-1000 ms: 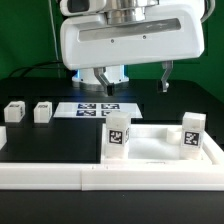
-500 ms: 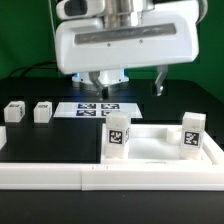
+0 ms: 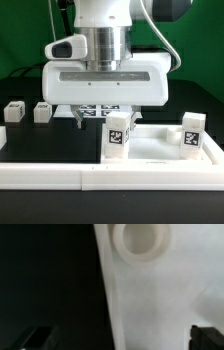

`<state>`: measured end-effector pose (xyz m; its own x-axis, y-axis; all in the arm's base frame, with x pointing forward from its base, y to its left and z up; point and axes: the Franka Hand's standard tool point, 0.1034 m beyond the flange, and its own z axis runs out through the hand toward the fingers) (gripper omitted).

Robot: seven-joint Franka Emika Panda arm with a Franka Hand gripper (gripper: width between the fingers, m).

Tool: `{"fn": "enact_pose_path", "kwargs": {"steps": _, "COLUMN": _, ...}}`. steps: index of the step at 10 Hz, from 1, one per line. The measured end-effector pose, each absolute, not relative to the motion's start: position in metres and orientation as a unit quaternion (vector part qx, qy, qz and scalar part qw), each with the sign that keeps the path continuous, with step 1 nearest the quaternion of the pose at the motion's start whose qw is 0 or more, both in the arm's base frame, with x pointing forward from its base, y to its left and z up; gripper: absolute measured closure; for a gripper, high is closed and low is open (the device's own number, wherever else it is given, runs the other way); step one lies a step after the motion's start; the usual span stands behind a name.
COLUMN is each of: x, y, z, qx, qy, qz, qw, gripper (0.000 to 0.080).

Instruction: Assemble square table

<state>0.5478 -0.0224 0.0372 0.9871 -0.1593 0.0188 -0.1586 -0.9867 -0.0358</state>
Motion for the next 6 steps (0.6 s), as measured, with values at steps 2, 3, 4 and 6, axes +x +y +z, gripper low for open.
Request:
{"fn": "enact_pose_path", "kwargs": {"steps": 2, "x": 0.549, "y": -0.028, "z": 0.019, "qx": -0.997, "qy": 0.081, "qz": -0.010, "qw": 0.014, "gripper": 0.0151}}
{"fn": "enact_pose_path", "kwargs": {"steps": 3, "x": 0.549, "y": -0.024, "z": 0.014, "qx": -0.997, "qy": 0.079, "qz": -0.013, "qw": 0.013, "gripper": 0.0151}}
{"fn": "enact_pose_path", "kwargs": {"steps": 4, "x": 0.549, "y": -0.013, "z": 0.011, "qx": -0.997, "qy": 0.080, "qz": -0.013, "qw": 0.017, "gripper": 0.0151}}
{"fn": "enact_pose_path", "kwargs": {"steps": 6, "x": 0.550, "y": -0.008, "z": 0.012, "qx": -0.996, "qy": 0.085, "qz": -0.013, "qw": 0.020, "gripper": 0.0151}}
